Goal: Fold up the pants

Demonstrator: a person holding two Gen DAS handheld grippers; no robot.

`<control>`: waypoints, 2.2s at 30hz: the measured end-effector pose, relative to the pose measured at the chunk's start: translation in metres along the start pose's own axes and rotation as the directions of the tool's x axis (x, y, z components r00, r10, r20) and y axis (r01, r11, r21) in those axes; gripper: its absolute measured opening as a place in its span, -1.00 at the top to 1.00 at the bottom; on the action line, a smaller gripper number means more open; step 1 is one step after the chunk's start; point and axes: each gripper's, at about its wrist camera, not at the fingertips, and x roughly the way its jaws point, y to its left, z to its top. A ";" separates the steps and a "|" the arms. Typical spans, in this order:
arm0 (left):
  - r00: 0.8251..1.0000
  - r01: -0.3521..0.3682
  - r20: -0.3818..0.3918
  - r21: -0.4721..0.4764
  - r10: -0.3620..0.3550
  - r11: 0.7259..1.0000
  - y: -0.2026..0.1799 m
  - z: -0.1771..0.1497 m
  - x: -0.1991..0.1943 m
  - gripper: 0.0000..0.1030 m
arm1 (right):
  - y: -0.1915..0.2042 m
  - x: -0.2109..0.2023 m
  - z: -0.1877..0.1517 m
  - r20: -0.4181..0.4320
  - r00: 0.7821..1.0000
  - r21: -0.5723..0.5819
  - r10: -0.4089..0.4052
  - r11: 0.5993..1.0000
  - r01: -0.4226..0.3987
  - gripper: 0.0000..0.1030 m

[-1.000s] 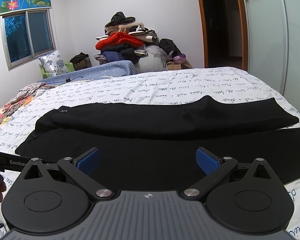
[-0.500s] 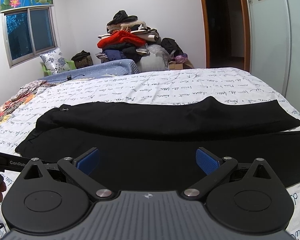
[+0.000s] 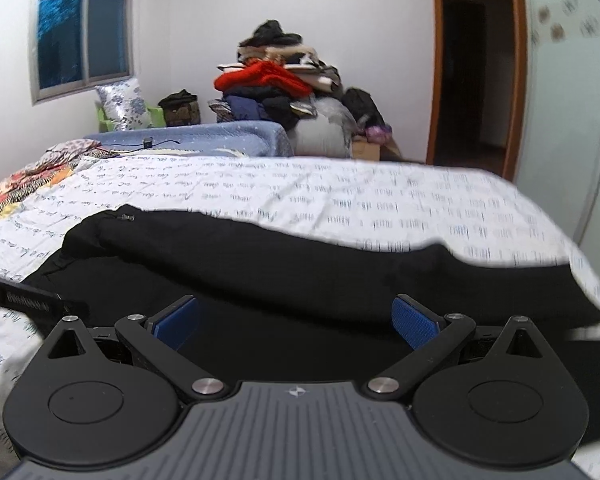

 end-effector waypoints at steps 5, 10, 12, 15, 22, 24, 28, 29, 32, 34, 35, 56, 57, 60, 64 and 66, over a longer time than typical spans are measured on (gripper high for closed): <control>0.997 -0.059 0.048 -0.033 0.061 0.998 0.051 0.052 0.030 -0.85 | -0.003 0.027 0.029 0.012 0.999 -0.013 0.030 0.999 -0.029 -1.00; 0.993 0.116 0.053 -0.174 -0.108 0.978 0.123 0.099 0.077 -0.86 | 0.000 0.052 0.041 -0.004 0.998 -0.011 0.057 0.998 -0.057 -1.00; 0.977 0.214 0.049 -0.268 -0.208 0.940 0.153 0.114 0.101 -0.89 | 0.004 0.061 0.040 -0.020 0.998 -0.016 0.060 0.998 -0.060 -1.00; 0.951 0.294 0.029 -0.385 -0.307 0.875 0.183 0.130 0.139 -0.90 | 0.009 0.077 0.034 -0.059 0.996 -0.013 0.071 0.997 -0.071 -1.00; 0.899 0.354 -0.066 -0.470 -0.432 0.809 0.198 0.140 0.214 -0.93 | 0.015 0.105 0.022 -0.134 0.989 -0.005 0.059 0.998 -0.060 -1.00; 0.876 0.409 -0.053 -0.448 -0.480 0.795 0.195 0.142 0.220 -0.98 | 0.015 0.110 0.020 -0.145 0.988 -0.006 0.055 0.998 -0.057 -1.00; 0.776 0.541 -0.024 -0.488 -0.630 0.685 0.186 0.146 0.229 -0.99 | 0.015 0.121 0.017 -0.171 0.984 0.003 0.053 0.999 -0.053 -1.00; 0.764 0.550 -0.028 -0.494 -0.645 0.673 0.182 0.148 0.233 -0.98 | 0.016 0.123 0.016 -0.179 0.982 0.006 0.054 0.999 -0.054 -1.00; 0.769 0.542 -0.050 -0.478 -0.638 0.691 0.171 0.153 0.243 -0.95 | 0.020 0.128 0.014 -0.199 0.978 0.003 0.057 0.998 -0.058 -1.00; 0.773 0.535 -0.052 -0.484 -0.633 0.693 0.168 0.158 0.249 -0.94 | 0.023 0.128 0.013 -0.202 0.978 -0.006 0.058 0.998 -0.060 -1.00; 0.779 0.527 -0.051 -0.487 -0.625 0.697 0.167 0.161 0.253 -0.90 | 0.024 0.128 0.013 -0.201 0.978 -0.010 0.058 0.998 -0.061 -1.00; 0.855 0.485 0.230 -0.034 -0.465 0.874 0.127 0.163 0.171 0.90 | -0.005 0.144 0.060 -0.098 0.920 -0.180 0.380 0.902 -0.392 -1.00; 0.833 0.508 0.261 -0.016 -0.487 0.861 0.127 0.162 0.163 0.90 | -0.010 0.154 0.068 -0.130 0.914 -0.188 0.383 0.896 -0.402 -1.00; 0.776 0.565 0.326 0.020 -0.540 0.825 0.129 0.158 0.144 0.91 | -0.027 0.190 0.087 -0.217 0.892 -0.175 0.397 0.883 -0.436 -1.00; 0.714 0.622 0.368 0.056 -0.596 0.781 0.136 0.152 0.127 0.91 | -0.046 0.238 0.103 -0.338 0.831 -0.123 0.442 0.855 -0.504 -0.99; 0.695 0.634 0.378 0.081 -0.612 0.769 0.139 0.147 0.122 0.91 | -0.054 0.259 0.106 -0.395 0.781 -0.057 0.483 0.836 -0.546 -0.99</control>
